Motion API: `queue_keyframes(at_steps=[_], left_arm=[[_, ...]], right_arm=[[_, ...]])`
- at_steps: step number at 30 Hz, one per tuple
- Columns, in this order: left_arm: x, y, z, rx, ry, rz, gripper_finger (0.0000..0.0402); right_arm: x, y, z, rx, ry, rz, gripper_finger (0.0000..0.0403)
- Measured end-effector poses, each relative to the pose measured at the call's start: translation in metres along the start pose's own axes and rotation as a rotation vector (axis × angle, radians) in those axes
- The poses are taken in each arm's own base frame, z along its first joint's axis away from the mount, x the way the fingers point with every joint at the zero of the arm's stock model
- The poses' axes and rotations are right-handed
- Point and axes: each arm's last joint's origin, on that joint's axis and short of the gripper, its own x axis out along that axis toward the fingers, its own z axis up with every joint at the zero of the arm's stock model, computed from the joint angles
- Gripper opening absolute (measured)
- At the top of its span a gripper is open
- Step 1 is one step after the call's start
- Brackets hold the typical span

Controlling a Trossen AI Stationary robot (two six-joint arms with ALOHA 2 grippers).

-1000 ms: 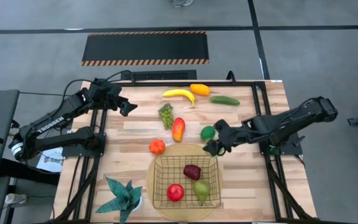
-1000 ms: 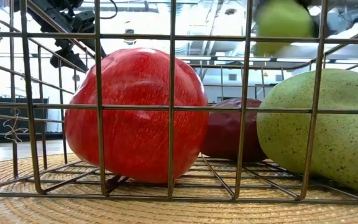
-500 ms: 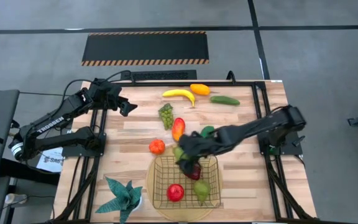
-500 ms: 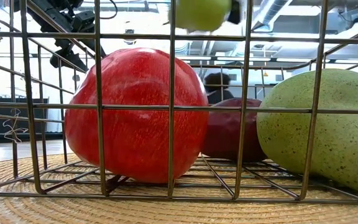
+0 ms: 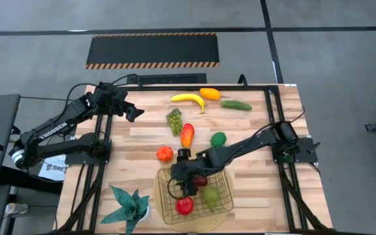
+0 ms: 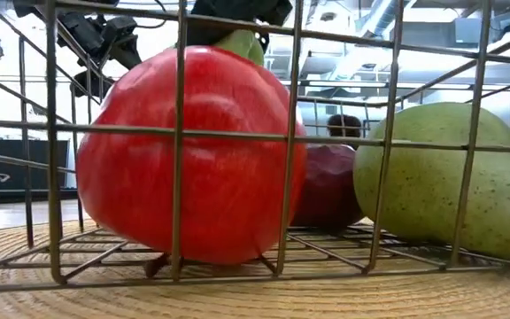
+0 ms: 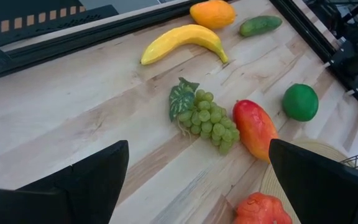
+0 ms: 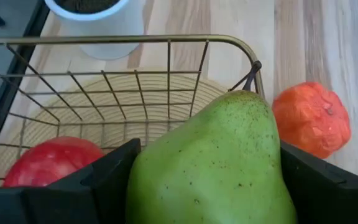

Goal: Build produce basket
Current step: Put the pear into the wire basket

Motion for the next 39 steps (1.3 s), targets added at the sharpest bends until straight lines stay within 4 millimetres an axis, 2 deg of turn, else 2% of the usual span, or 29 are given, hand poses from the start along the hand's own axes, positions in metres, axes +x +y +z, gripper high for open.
queue_keyframes(at_steps=[2, 5, 11, 16, 19, 23, 30, 35, 39], left_arm=[[0.000, 0.000, 0.000, -0.001, 0.001, 0.001, 0.0374], [0.000, 0.001, 0.000, -0.001, -0.004, 0.016, 0.0374], [0.000, 0.001, 0.000, -0.002, -0.008, 0.025, 0.0374], [0.000, 0.001, 0.000, -0.002, -0.006, 0.027, 0.0374], [0.000, 0.001, 0.000, -0.003, -0.005, 0.027, 0.0374], [0.000, 0.001, 0.000, -0.002, -0.003, 0.027, 0.0374], [0.000, 0.002, -0.002, -0.005, 0.010, 0.033, 0.0374], [0.000, 0.002, -0.002, -0.006, 0.010, 0.053, 0.0374], [0.000, 0.002, -0.002, -0.006, 0.011, 0.054, 0.0374]], right_arm=[[-0.002, 0.001, 0.000, -0.010, -0.001, -0.008, 0.0326], [-0.014, 0.003, 0.002, -0.023, -0.022, -0.051, 0.0326], [-0.066, 0.008, 0.017, -0.037, -0.164, -0.064, 0.0327], [-0.068, 0.017, 0.014, -0.075, -0.147, -0.008, 0.0327], [-0.052, 0.020, 0.013, -0.083, -0.124, 0.060, 0.0327], [-0.019, 0.023, 0.004, -0.116, -0.059, 0.098, 0.0327], [0.019, 0.021, -0.010, -0.144, 0.035, 0.106, 0.0327], [0.040, 0.021, -0.020, -0.149, 0.086, 0.093, 0.0327], [0.046, 0.018, -0.022, -0.139, 0.100, 0.078, 0.0327]])
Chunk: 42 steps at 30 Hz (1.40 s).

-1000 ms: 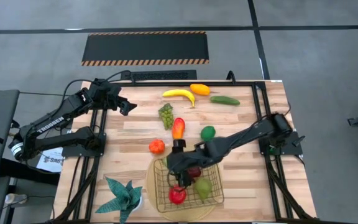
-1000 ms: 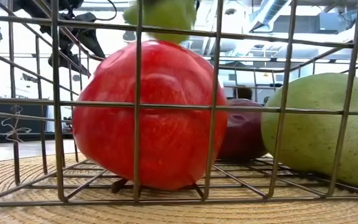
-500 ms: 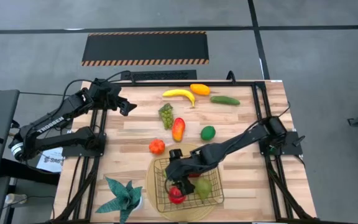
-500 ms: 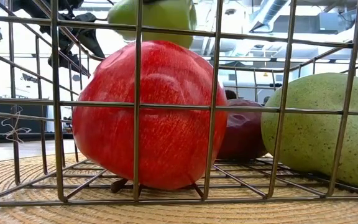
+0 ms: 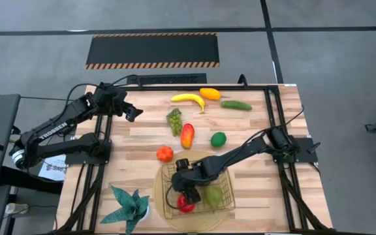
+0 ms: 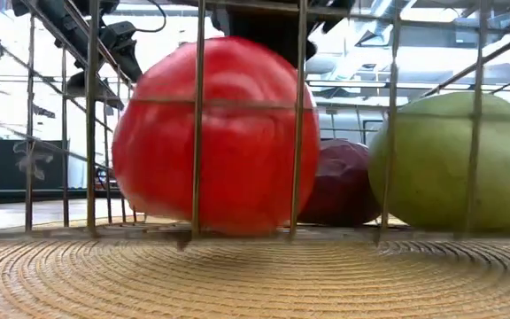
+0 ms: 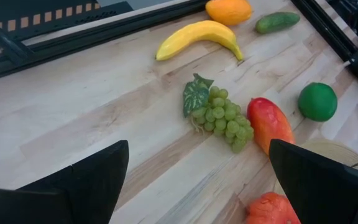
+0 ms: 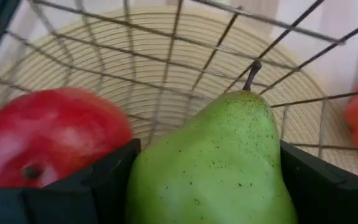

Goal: Build produce basket
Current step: Put the pear into the wire basket, then put the pumpkin into the wire basket

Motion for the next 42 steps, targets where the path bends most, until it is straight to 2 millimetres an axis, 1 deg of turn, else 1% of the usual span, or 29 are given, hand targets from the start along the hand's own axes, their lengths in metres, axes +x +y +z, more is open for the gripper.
queue_keyframes(at_steps=[5, 14, 19, 26, 31, 33, 37, 40, 42], left_arm=[[0.000, 0.000, 0.000, 0.000, -0.004, 0.006, 0.0374], [0.000, 0.001, 0.000, 0.010, -0.014, 0.030, 0.0374], [0.000, 0.001, 0.000, 0.010, -0.014, 0.030, 0.0374], [0.000, 0.001, 0.000, 0.010, -0.014, 0.030, 0.0374], [0.000, 0.001, 0.000, 0.010, -0.011, 0.023, 0.0374], [0.000, 0.001, 0.000, 0.010, -0.010, 0.023, 0.0374], [0.000, 0.001, 0.000, 0.010, -0.010, 0.023, 0.0374], [0.000, 0.001, 0.000, 0.009, -0.010, 0.023, 0.0374], [0.000, 0.001, 0.000, 0.009, -0.009, 0.023, 0.0374]], right_arm=[[0.002, -0.003, -0.002, 0.049, 0.018, 0.000, 0.0332], [0.001, 0.000, -0.002, 0.059, 0.018, 0.002, 0.0375], [-0.006, 0.000, -0.001, 0.059, 0.037, 0.006, 0.0389], [-0.030, -0.002, 0.019, 0.059, 0.045, 0.015, 0.0392], [-0.058, -0.011, 0.035, 0.017, 0.066, -0.016, 0.0389], [-0.071, -0.017, 0.041, 0.003, 0.067, -0.028, 0.0389], [-0.098, -0.034, 0.058, -0.003, -0.005, -0.063, 0.0389], [-0.111, -0.049, 0.068, 0.007, -0.067, -0.125, 0.0389], [-0.115, -0.063, 0.072, 0.044, -0.110, -0.166, 0.0389]])
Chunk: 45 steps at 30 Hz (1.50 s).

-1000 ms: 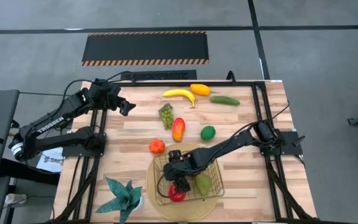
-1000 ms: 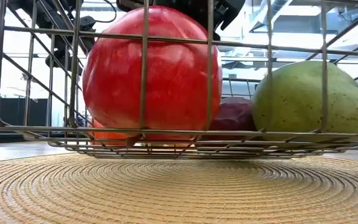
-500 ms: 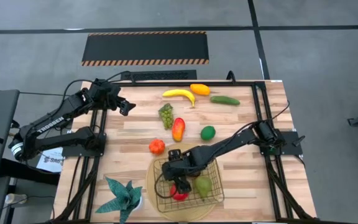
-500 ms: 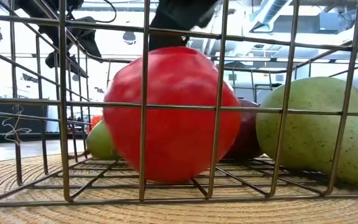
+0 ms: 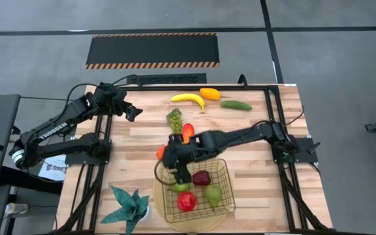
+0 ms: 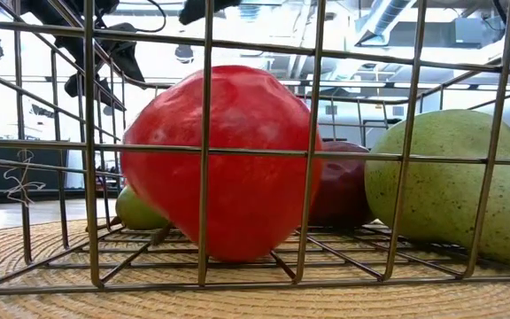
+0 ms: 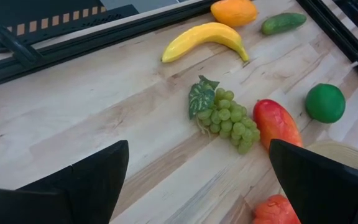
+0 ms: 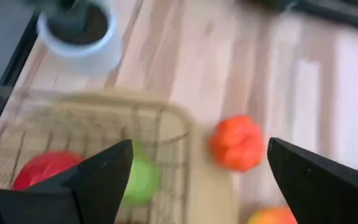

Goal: Build produce basket
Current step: Put the pumpkin into the wire basket

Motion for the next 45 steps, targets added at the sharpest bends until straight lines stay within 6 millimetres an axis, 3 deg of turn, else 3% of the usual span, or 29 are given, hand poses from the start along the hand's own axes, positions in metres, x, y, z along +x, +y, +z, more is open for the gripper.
queue_keyframes(at_steps=[6, 9, 20, 24, 35, 45], left_arm=[[0.000, 0.000, -0.001, -0.002, 0.010, 0.004, 0.0374], [-0.001, 0.001, -0.002, -0.003, 0.021, 0.009, 0.0374], [-0.003, 0.003, -0.007, 0.015, 0.059, 0.035, 0.0374], [-0.004, 0.004, -0.008, 0.026, 0.064, 0.037, 0.0374], [-0.004, 0.004, -0.008, 0.026, 0.062, 0.039, 0.0374], [-0.004, 0.004, -0.008, 0.026, 0.058, 0.037, 0.0374]], right_arm=[[0.011, -0.059, -0.002, 0.257, -0.034, -0.120, 0.0389], [0.035, -0.073, -0.004, 0.310, -0.056, -0.140, 0.0389], [0.116, -0.066, -0.037, 0.308, 0.128, -0.112, 0.0389], [0.134, -0.067, -0.048, 0.347, 0.184, -0.069, 0.0389], [0.155, -0.065, -0.055, 0.399, 0.187, 0.002, 0.0388], [0.154, -0.072, -0.057, 0.462, 0.202, -0.013, 0.0388]])
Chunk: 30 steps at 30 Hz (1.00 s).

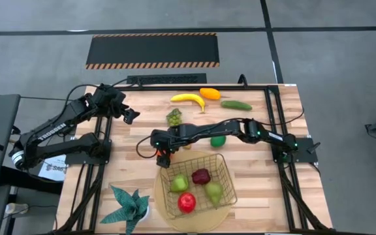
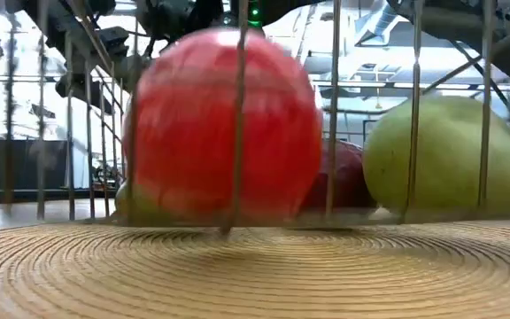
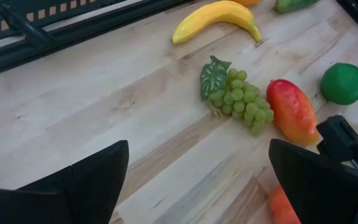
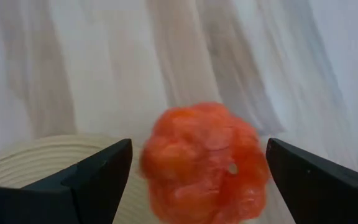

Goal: Build produce basket
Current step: Put the pumpkin into the wire basket

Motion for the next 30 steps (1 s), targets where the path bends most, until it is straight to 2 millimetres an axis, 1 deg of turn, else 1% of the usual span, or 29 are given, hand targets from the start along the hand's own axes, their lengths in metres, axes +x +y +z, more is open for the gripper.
queue_keyframes(at_steps=[5, 12, 14, 18, 21, 25, 28, 30], left_arm=[[0.000, 0.000, 0.000, -0.001, 0.000, 0.000, 0.0374], [0.000, 0.000, 0.000, -0.001, -0.001, 0.003, 0.0374], [0.000, 0.000, 0.000, -0.002, -0.001, 0.003, 0.0374], [0.000, 0.000, 0.000, -0.002, -0.001, 0.003, 0.0374], [0.000, 0.000, 0.000, -0.002, -0.004, 0.014, 0.0374], [0.000, 0.000, 0.000, -0.003, -0.006, 0.017, 0.0374], [0.000, 0.001, 0.000, -0.004, -0.006, 0.020, 0.0374], [0.000, 0.001, 0.000, -0.005, -0.007, 0.020, 0.0374]], right_arm=[[-0.010, -0.004, 0.007, 0.033, -0.002, -0.004, 0.0388], [-0.035, -0.003, 0.026, 0.055, -0.101, 0.009, 0.0388], [-0.043, -0.007, 0.024, 0.110, -0.083, -0.039, 0.0388], [-0.059, -0.022, 0.020, 0.232, -0.022, -0.115, 0.0388], [-0.059, -0.027, 0.016, 0.347, 0.022, -0.147, 0.0388], [-0.056, -0.014, 0.010, 0.428, 0.037, -0.138, 0.0388], [-0.051, 0.001, 0.009, 0.450, 0.006, -0.113, 0.0388], [-0.051, 0.007, 0.006, 0.454, -0.007, -0.129, 0.0388]])
